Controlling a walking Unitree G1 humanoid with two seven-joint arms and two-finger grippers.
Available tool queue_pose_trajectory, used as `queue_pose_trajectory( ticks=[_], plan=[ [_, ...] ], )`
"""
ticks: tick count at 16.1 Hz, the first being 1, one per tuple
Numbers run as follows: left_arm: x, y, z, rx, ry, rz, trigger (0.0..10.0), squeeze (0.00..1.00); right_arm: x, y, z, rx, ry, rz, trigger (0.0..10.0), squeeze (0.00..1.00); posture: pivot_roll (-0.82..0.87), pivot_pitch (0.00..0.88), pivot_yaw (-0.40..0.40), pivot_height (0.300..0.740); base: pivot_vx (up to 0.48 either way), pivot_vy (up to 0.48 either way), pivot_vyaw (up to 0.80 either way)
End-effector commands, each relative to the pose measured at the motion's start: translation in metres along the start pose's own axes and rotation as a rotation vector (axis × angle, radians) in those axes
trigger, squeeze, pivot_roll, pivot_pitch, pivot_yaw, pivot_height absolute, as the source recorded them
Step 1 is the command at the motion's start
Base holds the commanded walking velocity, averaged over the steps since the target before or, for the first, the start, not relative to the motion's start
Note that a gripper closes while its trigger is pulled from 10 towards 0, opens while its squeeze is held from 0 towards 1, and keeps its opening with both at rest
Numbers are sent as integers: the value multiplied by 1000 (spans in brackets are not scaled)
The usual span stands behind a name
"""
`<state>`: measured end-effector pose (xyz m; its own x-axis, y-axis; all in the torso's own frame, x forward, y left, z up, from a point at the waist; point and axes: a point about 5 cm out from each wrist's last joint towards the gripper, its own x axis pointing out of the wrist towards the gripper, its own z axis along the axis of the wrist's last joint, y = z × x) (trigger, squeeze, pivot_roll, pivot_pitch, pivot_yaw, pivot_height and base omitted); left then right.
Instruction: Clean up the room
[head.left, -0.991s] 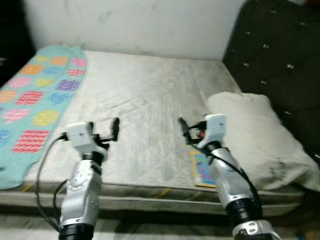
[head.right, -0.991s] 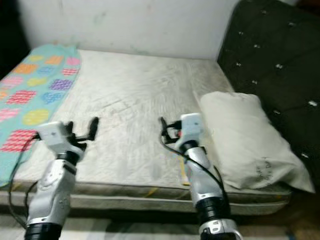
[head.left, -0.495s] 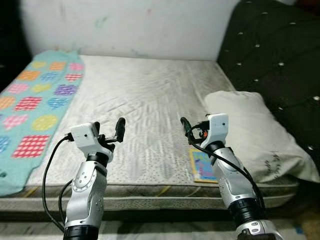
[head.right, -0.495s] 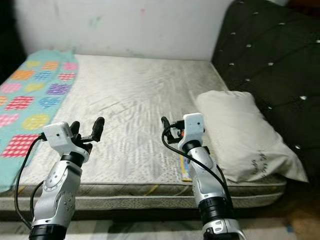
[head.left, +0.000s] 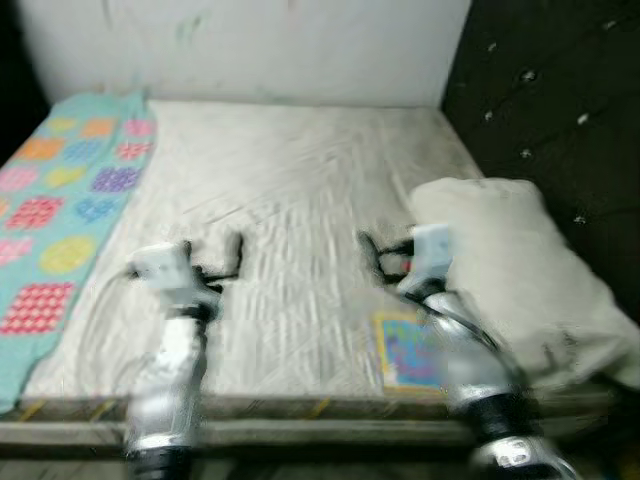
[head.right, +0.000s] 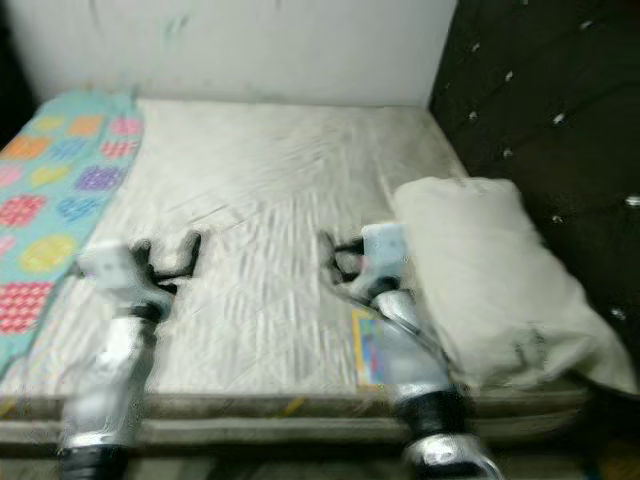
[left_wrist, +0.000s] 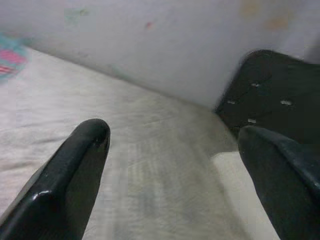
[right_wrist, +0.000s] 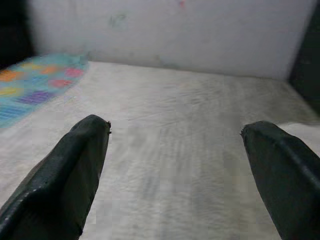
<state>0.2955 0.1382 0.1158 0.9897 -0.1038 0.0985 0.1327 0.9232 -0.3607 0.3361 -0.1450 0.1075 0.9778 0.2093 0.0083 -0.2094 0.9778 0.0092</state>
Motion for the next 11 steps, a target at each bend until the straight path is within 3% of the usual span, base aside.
queue_pose_trajectory(
  ticks=[1,6,11],
  plan=[
    [-1,11,7,28,-15,22,10000,0,5,10,10,6,-43,25,10000,0,-42,0,-32,740,394,0,0],
    [-3,14,4,-2,4,43,10000,0,-1,-1,7,-23,-29,1,10000,0,-43,0,-32,740,78,0,0],
    [-4,15,4,3,14,52,10000,0,-6,-6,7,-38,-23,5,10000,0,-38,0,-37,740,0,480,0]
  ],
)
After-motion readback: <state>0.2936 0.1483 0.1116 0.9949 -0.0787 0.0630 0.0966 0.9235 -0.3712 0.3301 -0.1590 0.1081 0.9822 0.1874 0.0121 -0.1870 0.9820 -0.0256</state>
